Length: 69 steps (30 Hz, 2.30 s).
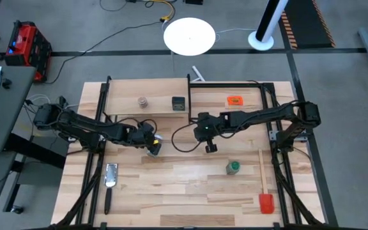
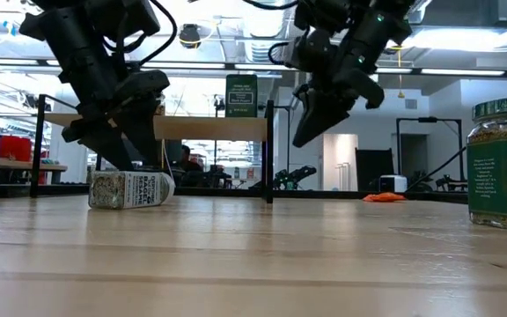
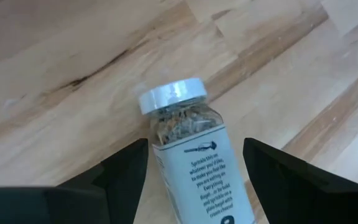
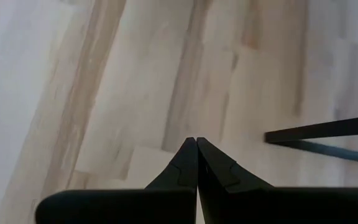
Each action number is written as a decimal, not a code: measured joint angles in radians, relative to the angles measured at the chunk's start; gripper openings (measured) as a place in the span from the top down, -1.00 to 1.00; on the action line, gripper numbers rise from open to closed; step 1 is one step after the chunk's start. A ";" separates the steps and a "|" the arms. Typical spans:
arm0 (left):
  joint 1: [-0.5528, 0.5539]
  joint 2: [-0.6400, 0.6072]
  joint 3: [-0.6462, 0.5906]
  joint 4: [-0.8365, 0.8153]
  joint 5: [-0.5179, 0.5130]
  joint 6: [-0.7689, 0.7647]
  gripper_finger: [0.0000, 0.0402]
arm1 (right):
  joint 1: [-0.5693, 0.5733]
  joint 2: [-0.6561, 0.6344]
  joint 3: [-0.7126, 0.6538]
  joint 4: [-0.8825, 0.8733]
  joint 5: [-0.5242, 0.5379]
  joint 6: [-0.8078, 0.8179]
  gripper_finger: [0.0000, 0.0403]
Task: Shelf spices
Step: Put the white seasoning bottle on the shelf
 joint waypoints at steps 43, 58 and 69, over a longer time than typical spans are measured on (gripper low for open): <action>-0.055 0.282 0.298 -0.333 -0.021 0.039 -0.26 | 0.005 0.001 -0.142 0.352 0.001 0.089 0.98; -0.055 0.445 0.304 -0.267 0.003 0.141 -0.21 | 0.005 0.001 -0.142 0.354 0.002 0.088 0.98; -0.074 0.345 0.298 -0.246 0.054 0.269 0.15 | 0.005 0.001 -0.142 0.354 0.001 0.085 0.98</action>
